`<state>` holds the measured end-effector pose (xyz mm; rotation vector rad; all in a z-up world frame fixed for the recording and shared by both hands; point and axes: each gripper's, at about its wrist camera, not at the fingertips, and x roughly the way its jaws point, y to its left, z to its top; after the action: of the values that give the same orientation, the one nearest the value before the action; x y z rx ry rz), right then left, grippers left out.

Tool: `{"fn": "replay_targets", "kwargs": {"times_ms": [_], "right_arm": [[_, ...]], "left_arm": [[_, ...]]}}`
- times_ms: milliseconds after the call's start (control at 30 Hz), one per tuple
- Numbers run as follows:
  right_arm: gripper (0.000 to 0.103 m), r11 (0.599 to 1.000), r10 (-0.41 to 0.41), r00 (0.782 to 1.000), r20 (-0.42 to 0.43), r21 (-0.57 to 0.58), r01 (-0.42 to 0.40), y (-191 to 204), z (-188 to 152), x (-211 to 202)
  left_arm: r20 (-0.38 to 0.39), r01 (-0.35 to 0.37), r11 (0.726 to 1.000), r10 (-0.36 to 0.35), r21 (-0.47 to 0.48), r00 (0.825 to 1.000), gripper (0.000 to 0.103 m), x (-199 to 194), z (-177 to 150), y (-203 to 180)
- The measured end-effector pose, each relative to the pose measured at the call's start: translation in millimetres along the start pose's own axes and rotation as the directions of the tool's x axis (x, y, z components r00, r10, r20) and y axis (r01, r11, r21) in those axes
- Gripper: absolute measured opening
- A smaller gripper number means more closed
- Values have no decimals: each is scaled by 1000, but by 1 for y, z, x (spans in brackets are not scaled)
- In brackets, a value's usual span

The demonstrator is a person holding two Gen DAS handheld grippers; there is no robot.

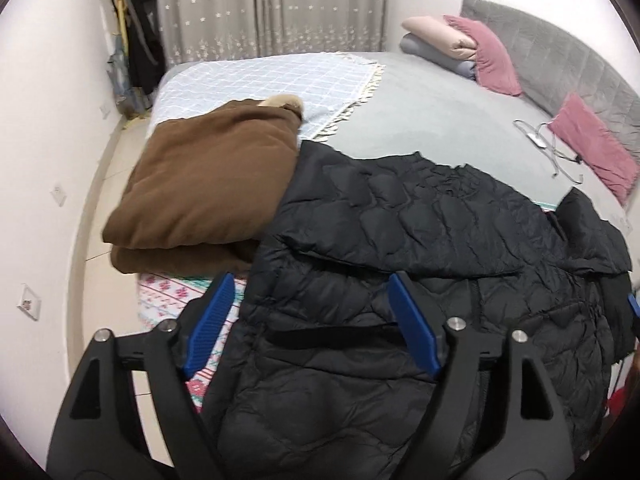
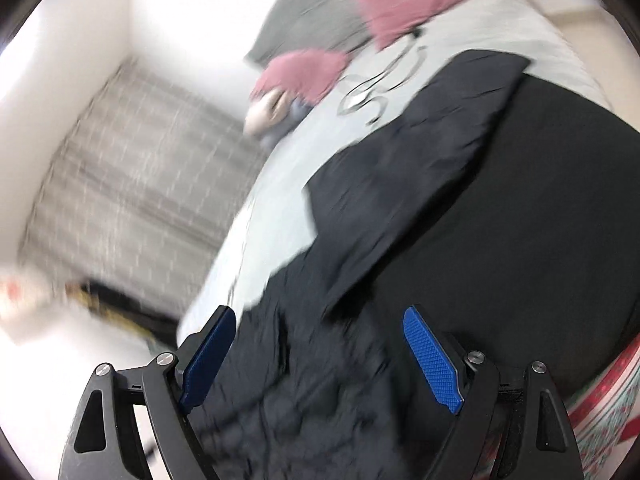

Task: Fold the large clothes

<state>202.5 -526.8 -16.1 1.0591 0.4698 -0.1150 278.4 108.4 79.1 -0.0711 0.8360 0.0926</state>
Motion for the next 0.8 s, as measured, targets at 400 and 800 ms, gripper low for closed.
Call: {"fn": "replay_targets", "kwargs": {"times_ms": [400, 800], "right_arm": [[57, 961, -184, 979, 89, 227, 160, -80, 80, 39], [24, 955, -219, 962, 161, 240, 177, -93, 111, 60]], "left_arm": [[22, 159, 986, -160, 38, 987, 82, 82, 38, -23], [-79, 114, 992, -109, 57, 991, 82, 149, 46, -22]]}}
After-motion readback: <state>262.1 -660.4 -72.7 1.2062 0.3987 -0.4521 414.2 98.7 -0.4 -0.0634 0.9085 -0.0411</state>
